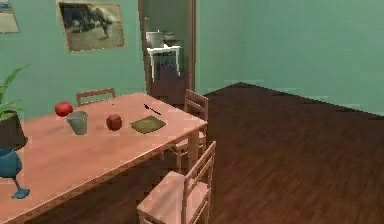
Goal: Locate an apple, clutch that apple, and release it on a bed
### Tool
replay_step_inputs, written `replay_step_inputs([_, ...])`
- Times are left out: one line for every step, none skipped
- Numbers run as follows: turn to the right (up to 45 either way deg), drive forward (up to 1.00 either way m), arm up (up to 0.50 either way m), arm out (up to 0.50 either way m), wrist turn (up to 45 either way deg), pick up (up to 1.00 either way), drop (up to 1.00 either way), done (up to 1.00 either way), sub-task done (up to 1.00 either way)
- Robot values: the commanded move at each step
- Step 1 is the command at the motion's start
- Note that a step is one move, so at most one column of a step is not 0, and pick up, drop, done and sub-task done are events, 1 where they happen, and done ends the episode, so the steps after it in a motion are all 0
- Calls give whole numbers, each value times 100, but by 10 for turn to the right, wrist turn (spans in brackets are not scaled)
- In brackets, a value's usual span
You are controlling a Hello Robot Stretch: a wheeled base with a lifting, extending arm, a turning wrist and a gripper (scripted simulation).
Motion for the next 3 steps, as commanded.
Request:
replay_step_inputs([-450,0,0,0,0,0,0,0,0])
replay_step_inputs([-450,0,0,0,0,0,0,0,0])
replay_step_inputs([-210,0,0,0,0,0,0,0,0])
